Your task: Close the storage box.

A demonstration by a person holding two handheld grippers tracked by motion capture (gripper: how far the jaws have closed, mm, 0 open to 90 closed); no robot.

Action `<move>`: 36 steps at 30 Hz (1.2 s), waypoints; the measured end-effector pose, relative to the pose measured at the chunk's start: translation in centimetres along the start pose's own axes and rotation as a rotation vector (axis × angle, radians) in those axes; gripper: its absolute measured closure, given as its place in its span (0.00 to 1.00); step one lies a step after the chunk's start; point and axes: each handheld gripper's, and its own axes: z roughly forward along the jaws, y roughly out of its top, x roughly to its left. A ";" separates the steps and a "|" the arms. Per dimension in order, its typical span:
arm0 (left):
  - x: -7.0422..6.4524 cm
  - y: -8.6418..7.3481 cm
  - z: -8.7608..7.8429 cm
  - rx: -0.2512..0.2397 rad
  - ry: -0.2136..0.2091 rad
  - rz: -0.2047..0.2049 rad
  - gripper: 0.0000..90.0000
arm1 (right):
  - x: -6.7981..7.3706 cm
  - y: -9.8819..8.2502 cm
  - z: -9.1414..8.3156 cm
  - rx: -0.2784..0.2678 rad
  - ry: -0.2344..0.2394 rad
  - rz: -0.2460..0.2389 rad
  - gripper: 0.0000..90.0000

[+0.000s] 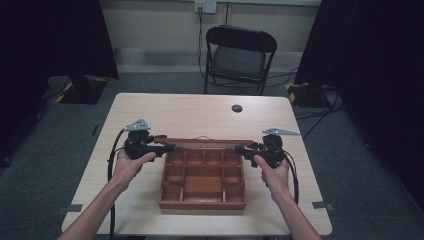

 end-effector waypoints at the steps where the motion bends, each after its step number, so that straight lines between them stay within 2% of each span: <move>1: 0.0 0.0 0.0 0.001 -0.001 -0.001 0.46 | -0.1 0.0 -0.1 -0.001 0.003 0.005 0.36; 4: 0.1 0.1 0.1 -0.005 -0.001 -0.022 0.46 | -0.4 -0.1 -0.5 0.015 -0.046 -0.031 0.36; 6: 0.2 0.1 0.1 -0.010 0.003 -0.032 0.45 | -0.7 -0.3 -0.8 0.022 -0.052 -0.019 0.37; 9: 0.3 0.0 0.2 -0.018 -0.017 -0.060 0.43 | -1.2 -0.6 -1.0 0.036 -0.073 0.007 0.37; 12: 0.2 0.0 0.2 -0.013 -0.018 -0.051 0.42 | -1.9 -0.7 -1.5 0.033 -0.093 0.034 0.39; 18: 0.0 0.0 0.5 -0.012 -0.025 -0.046 0.37 | -2.7 -0.4 -2.0 0.020 -0.121 0.044 0.41; 19: -0.2 0.0 0.5 -0.010 -0.031 -0.032 0.35 | -2.7 -0.3 -2.0 0.017 -0.120 0.045 0.41; 22: -0.4 0.0 0.6 0.004 -0.028 -0.025 0.31 | -2.7 0.0 -2.3 0.008 -0.108 0.047 0.41; 27: -0.7 0.1 0.2 -0.015 -0.067 -0.047 0.28 | -2.2 0.7 -2.5 0.008 -0.076 0.030 0.40; 29: -1.0 0.2 0.0 -0.019 -0.054 -0.027 0.28 | -1.7 1.2 -2.7 0.008 -0.096 0.004 0.40; 30: -1.0 0.2 -0.1 -0.018 -0.048 -0.025 0.26 | -1.5 1.6 -3.1 0.001 -0.090 0.001 0.36; 32: -1.1 0.2 -0.2 -0.021 -0.043 -0.031 0.24 | -1.5 1.8 -3.3 -0.004 -0.086 0.000 0.35; 36: -1.3 -0.1 -0.1 -0.006 -0.030 -0.029 0.17 | -0.8 2.8 -4.0 -0.022 -0.052 -0.022 0.36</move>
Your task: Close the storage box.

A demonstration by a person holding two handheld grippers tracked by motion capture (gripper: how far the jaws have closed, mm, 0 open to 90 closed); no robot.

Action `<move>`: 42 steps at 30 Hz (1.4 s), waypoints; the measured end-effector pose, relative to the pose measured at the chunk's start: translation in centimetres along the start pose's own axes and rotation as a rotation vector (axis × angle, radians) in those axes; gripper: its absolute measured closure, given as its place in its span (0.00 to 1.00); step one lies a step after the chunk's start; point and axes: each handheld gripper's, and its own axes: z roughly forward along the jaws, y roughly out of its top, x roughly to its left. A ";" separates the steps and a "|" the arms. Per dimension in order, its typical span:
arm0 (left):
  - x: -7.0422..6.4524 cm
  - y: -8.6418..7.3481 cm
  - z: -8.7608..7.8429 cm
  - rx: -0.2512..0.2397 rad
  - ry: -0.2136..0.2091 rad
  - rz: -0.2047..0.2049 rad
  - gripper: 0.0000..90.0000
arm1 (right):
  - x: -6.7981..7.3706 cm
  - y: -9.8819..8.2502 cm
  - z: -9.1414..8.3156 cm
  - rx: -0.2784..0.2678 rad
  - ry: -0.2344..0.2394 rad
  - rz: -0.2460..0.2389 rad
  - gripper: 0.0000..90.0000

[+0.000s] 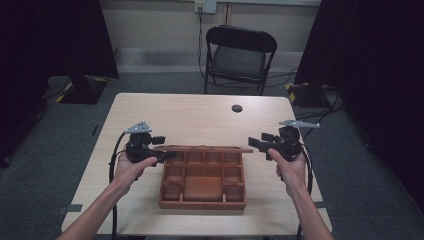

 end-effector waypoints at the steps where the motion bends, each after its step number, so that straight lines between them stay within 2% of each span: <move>1: -0.1 0.0 0.0 0.000 0.005 0.000 0.17 | 0.0 0.0 0.0 0.000 0.000 0.000 0.36; 2: -0.1 0.0 0.0 0.012 0.004 0.008 0.17 | 0.4 0.5 -0.1 -0.008 0.023 -0.012 0.37; 4: -0.3 0.2 -0.1 0.022 0.016 0.018 0.18 | 0.7 1.2 0.0 0.005 0.031 -0.031 0.38; 6: -0.4 0.2 -0.3 0.003 0.023 0.021 0.17 | 1.2 1.8 0.0 -0.004 0.057 -0.041 0.42; 10: -0.4 0.0 -0.3 0.001 0.014 0.010 0.17 | 2.1 2.8 0.1 -0.011 0.086 -0.062 0.44; 13: -0.4 -0.3 -0.3 -0.007 0.011 0.009 0.17 | 3.8 4.1 0.0 -0.017 0.139 -0.107 0.44; 14: -0.5 -0.3 -0.4 -0.004 0.014 0.013 0.17 | 3.8 4.1 0.0 -0.017 0.139 -0.107 0.44; 17: -0.5 -0.5 -0.6 -0.005 0.006 0.011 0.18 | 5.1 4.4 -0.3 -0.035 0.193 -0.130 0.45; 18: -0.5 -0.6 -0.7 -0.009 0.006 0.013 0.18 | 6.1 4.3 -0.7 -0.031 0.223 -0.146 0.45; 19: -0.5 -0.7 -0.7 -0.010 0.010 0.018 0.18 | 6.1 4.3 -0.7 -0.031 0.223 -0.146 0.46; 20: -0.6 -0.8 -0.8 -0.004 0.013 0.023 0.17 | 7.1 4.2 -0.8 -0.003 0.237 -0.185 0.48; 21: -0.5 -0.9 -0.7 0.008 0.016 0.032 0.17 | 7.1 4.2 -0.8 -0.003 0.237 -0.185 0.48; 24: -0.6 -1.3 -0.6 0.011 0.011 0.031 0.17 | 8.6 4.0 -0.4 0.042 0.258 -0.222 0.51; 25: -0.6 -1.4 -0.5 0.017 0.009 0.033 0.17 | 9.0 3.9 -0.1 0.053 0.271 -0.226 0.52; 26: -0.7 -1.5 -0.6 0.019 0.016 0.040 0.17 | 9.7 3.7 0.5 0.086 0.312 -0.242 0.54; 27: -0.7 -1.5 -0.6 0.019 0.016 0.040 0.17 | 9.7 3.7 0.5 0.086 0.312 -0.242 0.54; 28: -0.8 -1.6 -0.6 0.024 0.019 0.039 0.17 | 10.3 3.5 1.3 0.120 0.326 -0.253 0.56; 29: -0.8 -1.6 -0.6 0.024 0.019 0.039 0.17 | 10.3 3.5 1.3 0.120 0.326 -0.253 0.56; 30: -0.8 -1.7 -0.6 0.027 0.020 0.039 0.17 | 10.6 3.3 1.9 0.151 0.334 -0.258 0.60; 31: -0.8 -1.7 -0.6 0.026 0.017 0.041 0.17 | 10.6 3.3 1.9 0.151 0.334 -0.258 0.60; 33: -0.9 -1.9 -0.6 0.027 0.014 0.041 0.17 | 11.1 2.9 2.6 0.197 0.353 -0.278 0.64; 39: -1.2 -2.3 -0.5 0.039 0.021 0.045 0.17 | 11.7 2.3 3.8 0.228 0.392 -0.266 0.74; 41: -1.2 -2.5 -0.5 0.040 0.025 0.047 0.17 | 11.9 1.9 4.4 0.254 0.406 -0.274 0.82; 42: -1.2 -2.5 -0.5 0.040 0.025 0.047 0.17 | 11.9 1.9 4.4 0.254 0.406 -0.274 0.82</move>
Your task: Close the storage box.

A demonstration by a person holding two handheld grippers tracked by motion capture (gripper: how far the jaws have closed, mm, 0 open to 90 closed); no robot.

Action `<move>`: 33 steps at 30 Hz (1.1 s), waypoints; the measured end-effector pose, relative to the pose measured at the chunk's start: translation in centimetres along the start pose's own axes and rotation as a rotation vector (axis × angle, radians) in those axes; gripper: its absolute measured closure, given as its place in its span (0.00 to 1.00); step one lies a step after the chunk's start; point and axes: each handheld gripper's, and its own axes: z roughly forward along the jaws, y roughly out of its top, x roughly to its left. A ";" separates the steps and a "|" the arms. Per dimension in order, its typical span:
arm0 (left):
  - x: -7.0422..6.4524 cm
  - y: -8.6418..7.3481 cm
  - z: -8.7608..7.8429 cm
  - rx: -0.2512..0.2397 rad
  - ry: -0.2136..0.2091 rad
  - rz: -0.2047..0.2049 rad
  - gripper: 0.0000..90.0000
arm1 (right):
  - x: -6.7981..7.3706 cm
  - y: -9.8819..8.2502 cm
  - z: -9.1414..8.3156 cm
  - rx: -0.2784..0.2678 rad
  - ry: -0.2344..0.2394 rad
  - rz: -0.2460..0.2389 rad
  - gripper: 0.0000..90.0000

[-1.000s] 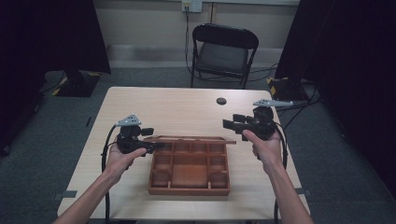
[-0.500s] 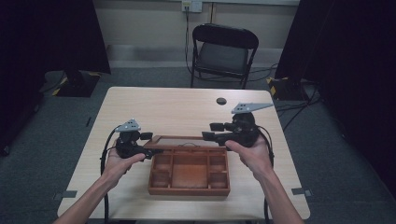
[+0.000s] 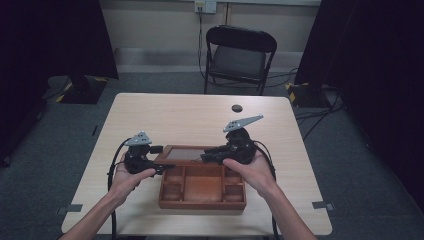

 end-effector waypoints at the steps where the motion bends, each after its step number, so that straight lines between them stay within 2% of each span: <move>1: 0.0 0.0 0.0 0.002 -0.001 0.002 0.17 | -0.1 0.0 0.2 0.000 0.011 0.003 0.83; 4: 0.0 -0.1 0.0 0.003 -0.002 0.006 0.17 | -0.3 -0.1 0.5 -0.003 0.020 0.021 0.85; 5: -0.1 -0.1 0.0 0.005 0.004 0.009 0.17 | -0.6 -0.3 0.6 -0.004 0.041 0.031 0.84; 12: 0.0 -0.3 0.2 0.019 0.002 0.006 0.17 | -1.3 -0.6 0.8 0.000 0.090 0.077 0.84; 15: 0.0 -0.3 0.3 0.020 0.001 -0.002 0.18 | -1.4 -0.8 0.9 -0.006 0.116 0.083 0.90; 21: 0.0 -0.4 0.3 0.025 -0.002 0.007 0.18 | -1.5 -0.8 1.0 -0.003 0.121 0.085 0.90; 24: 0.1 -0.5 0.4 0.033 0.001 0.014 0.18 | -1.4 -0.8 0.9 0.004 0.118 0.070 0.91; 26: 0.2 -0.6 0.6 0.036 -0.003 0.001 0.18 | -1.5 -0.8 0.8 0.015 0.118 0.057 0.91; 33: 0.3 -0.8 0.8 0.054 0.012 0.010 0.19 | -1.4 -0.9 0.8 0.029 0.112 0.056 0.91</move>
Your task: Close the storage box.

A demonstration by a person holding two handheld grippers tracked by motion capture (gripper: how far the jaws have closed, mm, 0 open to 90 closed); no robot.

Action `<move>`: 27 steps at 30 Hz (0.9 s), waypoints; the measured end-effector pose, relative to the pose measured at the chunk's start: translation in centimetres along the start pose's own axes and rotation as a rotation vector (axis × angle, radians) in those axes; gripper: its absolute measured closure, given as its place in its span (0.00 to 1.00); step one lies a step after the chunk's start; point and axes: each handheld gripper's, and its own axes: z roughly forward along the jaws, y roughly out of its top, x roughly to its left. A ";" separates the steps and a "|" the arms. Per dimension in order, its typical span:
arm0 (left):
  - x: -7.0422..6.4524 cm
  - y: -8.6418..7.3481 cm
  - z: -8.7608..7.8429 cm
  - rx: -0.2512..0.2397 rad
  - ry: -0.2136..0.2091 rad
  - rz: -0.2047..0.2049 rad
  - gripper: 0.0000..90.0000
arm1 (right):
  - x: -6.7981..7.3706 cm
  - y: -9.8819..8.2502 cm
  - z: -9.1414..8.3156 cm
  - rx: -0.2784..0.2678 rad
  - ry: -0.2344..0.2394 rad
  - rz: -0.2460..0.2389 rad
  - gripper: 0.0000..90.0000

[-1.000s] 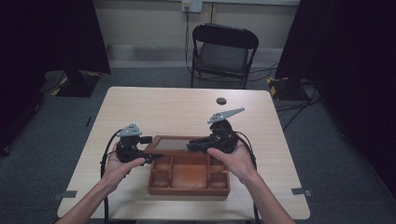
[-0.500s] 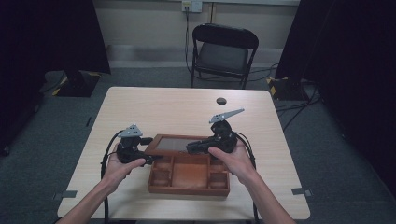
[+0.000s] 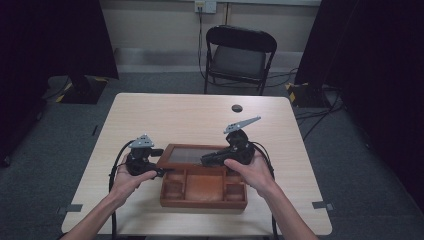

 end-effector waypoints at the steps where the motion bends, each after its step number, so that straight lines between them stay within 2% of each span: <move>1: 0.0 0.0 0.0 -0.003 -0.001 -0.004 0.19 | 0.0 0.0 0.0 -0.002 -0.001 0.002 0.91; 8: 0.1 -0.1 0.1 0.017 0.007 0.009 0.19 | 0.2 -0.1 0.1 0.019 -0.016 -0.009 0.91; 11: 0.1 -0.2 0.3 0.031 -0.013 -0.003 0.19 | 0.2 -0.2 0.1 0.030 -0.019 -0.015 0.91; 14: 0.3 -0.2 0.4 0.037 -0.015 0.000 0.19 | 0.2 -0.3 0.0 0.035 -0.022 -0.019 0.91; 15: 0.5 -0.3 0.4 0.034 -0.019 -0.019 0.19 | 0.1 -0.4 -0.1 0.038 -0.022 -0.021 0.91; 26: 2.6 -0.8 0.0 0.044 0.036 -0.064 0.21 | 0.2 -0.8 -0.2 0.045 -0.031 -0.027 0.91; 27: 3.2 -0.9 0.0 0.047 0.027 -0.106 0.21 | 0.2 -0.9 -0.2 0.047 -0.033 -0.029 0.91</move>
